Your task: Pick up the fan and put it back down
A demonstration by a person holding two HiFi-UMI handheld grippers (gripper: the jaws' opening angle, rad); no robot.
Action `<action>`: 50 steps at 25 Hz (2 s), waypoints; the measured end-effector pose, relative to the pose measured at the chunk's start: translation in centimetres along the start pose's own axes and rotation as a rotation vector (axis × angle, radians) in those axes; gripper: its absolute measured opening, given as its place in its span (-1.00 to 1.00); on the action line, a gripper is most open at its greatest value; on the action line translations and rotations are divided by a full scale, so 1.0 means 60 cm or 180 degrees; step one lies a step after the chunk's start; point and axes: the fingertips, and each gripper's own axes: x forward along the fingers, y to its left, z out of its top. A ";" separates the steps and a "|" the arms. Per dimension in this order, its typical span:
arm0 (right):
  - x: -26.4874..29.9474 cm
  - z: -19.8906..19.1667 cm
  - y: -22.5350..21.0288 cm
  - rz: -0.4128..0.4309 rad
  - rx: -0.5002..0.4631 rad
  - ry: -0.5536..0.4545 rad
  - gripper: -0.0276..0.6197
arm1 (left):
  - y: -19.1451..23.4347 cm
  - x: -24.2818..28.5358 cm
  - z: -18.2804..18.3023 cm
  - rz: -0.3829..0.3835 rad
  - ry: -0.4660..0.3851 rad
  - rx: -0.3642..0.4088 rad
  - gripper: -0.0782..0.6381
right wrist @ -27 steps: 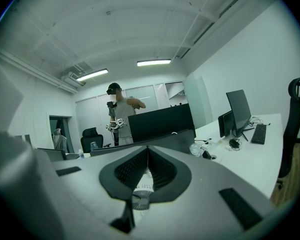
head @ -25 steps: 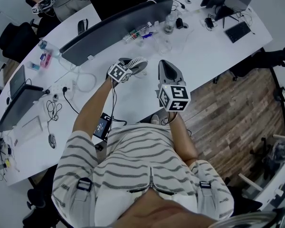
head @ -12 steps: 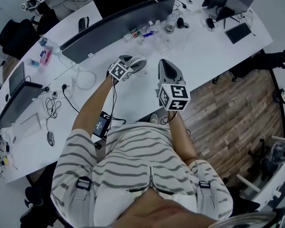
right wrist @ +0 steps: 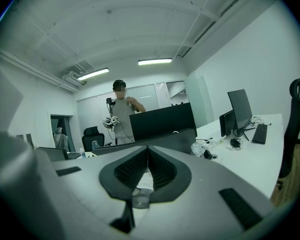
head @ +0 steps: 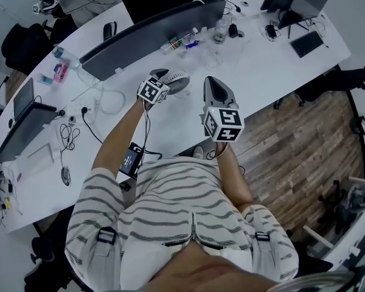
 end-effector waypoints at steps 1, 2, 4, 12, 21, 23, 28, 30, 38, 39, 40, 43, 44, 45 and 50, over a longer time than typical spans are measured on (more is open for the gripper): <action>0.000 0.000 0.002 0.0009 -0.0003 0.0002 -0.88 | -0.001 -0.003 0.002 0.0010 -0.0017 -0.0008 -0.05; 0.001 0.000 0.003 0.0017 -0.0006 0.0002 -0.88 | -0.001 -0.005 0.004 0.0022 -0.0024 -0.0001 -0.05; 0.001 0.000 0.005 0.0028 -0.0011 -0.0001 -0.88 | -0.001 -0.010 0.010 0.0058 -0.0044 0.0020 -0.05; 0.002 -0.001 0.012 0.0059 -0.0019 0.0004 -0.88 | 0.005 -0.064 0.067 0.0559 -0.0385 -0.0259 -0.05; 0.007 -0.001 0.025 0.0106 -0.0013 0.0007 -0.88 | -0.004 -0.150 0.129 0.1045 -0.0888 -0.0735 -0.19; 0.009 -0.001 0.028 0.0119 -0.0010 0.0007 -0.88 | -0.008 -0.166 0.139 0.1113 -0.0985 -0.0792 -0.23; 0.011 -0.001 0.036 0.0155 -0.0017 -0.0003 -0.88 | -0.026 -0.208 0.167 0.1286 -0.1232 -0.0848 -0.47; 0.011 0.000 0.040 0.0170 -0.0021 -0.0008 -0.88 | -0.033 -0.224 0.176 0.1367 -0.1323 -0.0873 -0.64; 0.008 0.003 0.049 0.0193 -0.0039 -0.0044 -0.88 | -0.069 -0.282 0.215 0.1584 -0.1619 -0.0809 -0.76; 0.008 0.003 0.050 0.0187 -0.0050 -0.0044 -0.88 | -0.075 -0.287 0.218 0.1596 -0.1641 -0.0797 -0.76; 0.008 0.003 0.050 0.0181 -0.0060 -0.0043 -0.88 | -0.081 -0.291 0.220 0.1606 -0.1663 -0.0788 -0.76; 0.006 0.003 0.050 0.0174 -0.0068 -0.0044 -0.88 | -0.097 -0.301 0.225 0.1628 -0.1705 -0.0753 -0.76; 0.005 0.002 0.051 0.0172 -0.0071 -0.0045 -0.88 | -0.101 -0.303 0.225 0.1626 -0.1711 -0.0749 -0.76; 0.004 0.002 0.051 0.0170 -0.0075 -0.0045 -0.88 | -0.104 -0.304 0.226 0.1619 -0.1720 -0.0752 -0.76; 0.001 0.005 0.056 0.0183 -0.0094 -0.0053 -0.88 | -0.113 -0.314 0.229 0.1620 -0.1760 -0.0763 -0.76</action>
